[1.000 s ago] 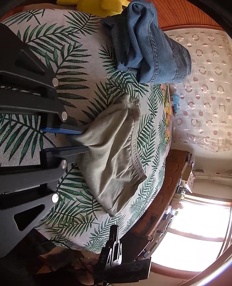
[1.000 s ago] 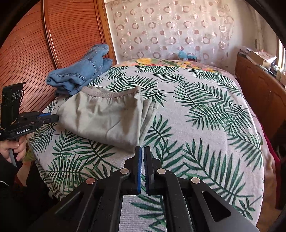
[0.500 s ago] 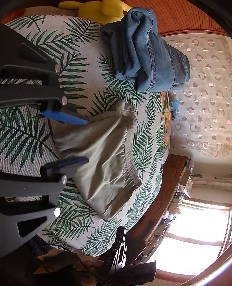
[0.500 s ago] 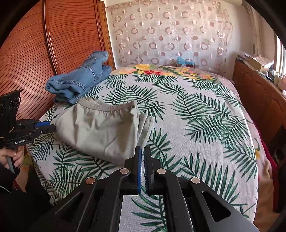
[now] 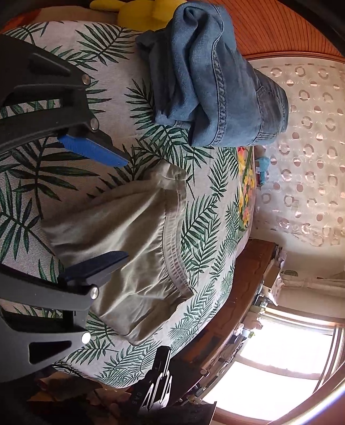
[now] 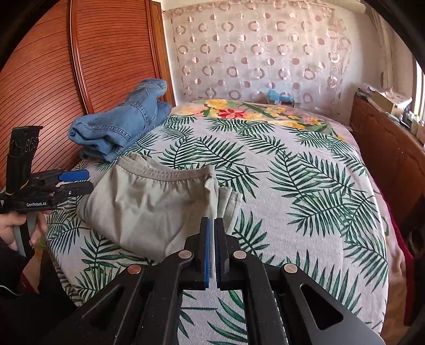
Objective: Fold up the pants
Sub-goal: 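Open both grippers and grasp the folded pants edge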
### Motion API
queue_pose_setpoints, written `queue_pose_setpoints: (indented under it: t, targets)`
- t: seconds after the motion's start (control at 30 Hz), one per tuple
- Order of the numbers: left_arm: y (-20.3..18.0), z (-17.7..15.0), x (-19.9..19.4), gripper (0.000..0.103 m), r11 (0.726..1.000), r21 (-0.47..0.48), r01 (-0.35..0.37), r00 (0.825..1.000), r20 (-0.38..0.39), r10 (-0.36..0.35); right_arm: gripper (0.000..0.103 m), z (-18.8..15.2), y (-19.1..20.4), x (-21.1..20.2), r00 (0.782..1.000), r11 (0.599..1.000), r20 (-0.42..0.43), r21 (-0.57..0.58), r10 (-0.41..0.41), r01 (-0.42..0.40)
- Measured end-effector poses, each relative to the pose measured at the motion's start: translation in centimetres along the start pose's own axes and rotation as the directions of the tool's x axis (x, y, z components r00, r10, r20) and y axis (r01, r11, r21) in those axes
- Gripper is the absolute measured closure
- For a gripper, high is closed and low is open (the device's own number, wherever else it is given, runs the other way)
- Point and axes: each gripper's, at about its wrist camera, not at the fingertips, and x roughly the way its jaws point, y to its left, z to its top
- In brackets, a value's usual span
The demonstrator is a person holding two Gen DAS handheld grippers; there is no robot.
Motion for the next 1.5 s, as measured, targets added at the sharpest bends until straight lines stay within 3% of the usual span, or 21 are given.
queue_pose_setpoints:
  t: [0.37,0.5,0.67,0.73,0.8,0.87,1.0,1.1,1.13,1.23,1.5]
  targets:
    - [0.2,0.5,0.3,0.037,1.0,0.002,-0.015,1.0,0.021,0.015,0.1,0.5,0.5,1.6,1.0,1.0,-0.018,-0.022,0.002,-0.002]
    - [0.2,0.8,0.6,0.076,1.0,0.006,-0.018,1.0,0.014,0.018,0.1,0.7,0.4,2.2,1.0,1.0,-0.025,-0.023,0.001,-0.001]
    - [0.1,1.1,1.0,0.081,1.0,0.014,-0.02,1.0,0.002,0.02,0.101,1.3,0.1,2.8,1.0,1.0,-0.023,-0.02,-0.002,0.002]
    - [0.2,1.3,1.2,0.074,1.0,0.007,-0.021,1.0,-0.006,0.021,0.101,1.5,0.1,3.1,1.0,1.0,-0.022,-0.019,-0.005,0.004]
    - [0.3,1.5,1.2,0.033,1.0,0.001,-0.022,1.0,-0.001,0.022,0.1,1.8,0.1,3.5,1.0,1.0,-0.024,-0.017,-0.007,0.006]
    - [0.4,1.5,1.3,0.012,1.0,-0.001,-0.005,1.0,0.0,0.005,0.1,2.0,0.0,3.8,1.0,1.0,-0.024,-0.016,-0.008,0.008]
    - [0.5,1.7,1.7,0.012,0.999,0.005,-0.035,0.999,-0.017,0.035,0.1,2.3,0.0,4.3,1.0,1.0,-0.024,-0.017,-0.007,0.007]
    - [0.8,1.9,2.3,0.012,0.999,-0.002,-0.036,0.998,-0.043,0.036,0.08,2.6,0.1,5.0,1.0,1.0,-0.029,-0.024,-0.004,0.003]
    - [0.8,1.9,2.5,0.012,0.999,0.001,-0.036,0.998,-0.049,0.036,0.067,2.7,0.1,5.3,0.999,1.0,-0.035,-0.026,-0.005,0.004]
    - [0.9,2.1,2.8,0.012,0.999,0.013,-0.047,0.997,-0.062,0.048,0.051,3.0,-0.1,6.2,0.999,1.0,-0.048,-0.022,-0.018,0.017]
    - [1.3,2.5,3.5,0.012,0.999,0.02,-0.028,0.997,-0.072,0.029,0.05,3.8,-1.2,9.0,0.995,1.0,-0.1,-0.002,-0.017,0.017]
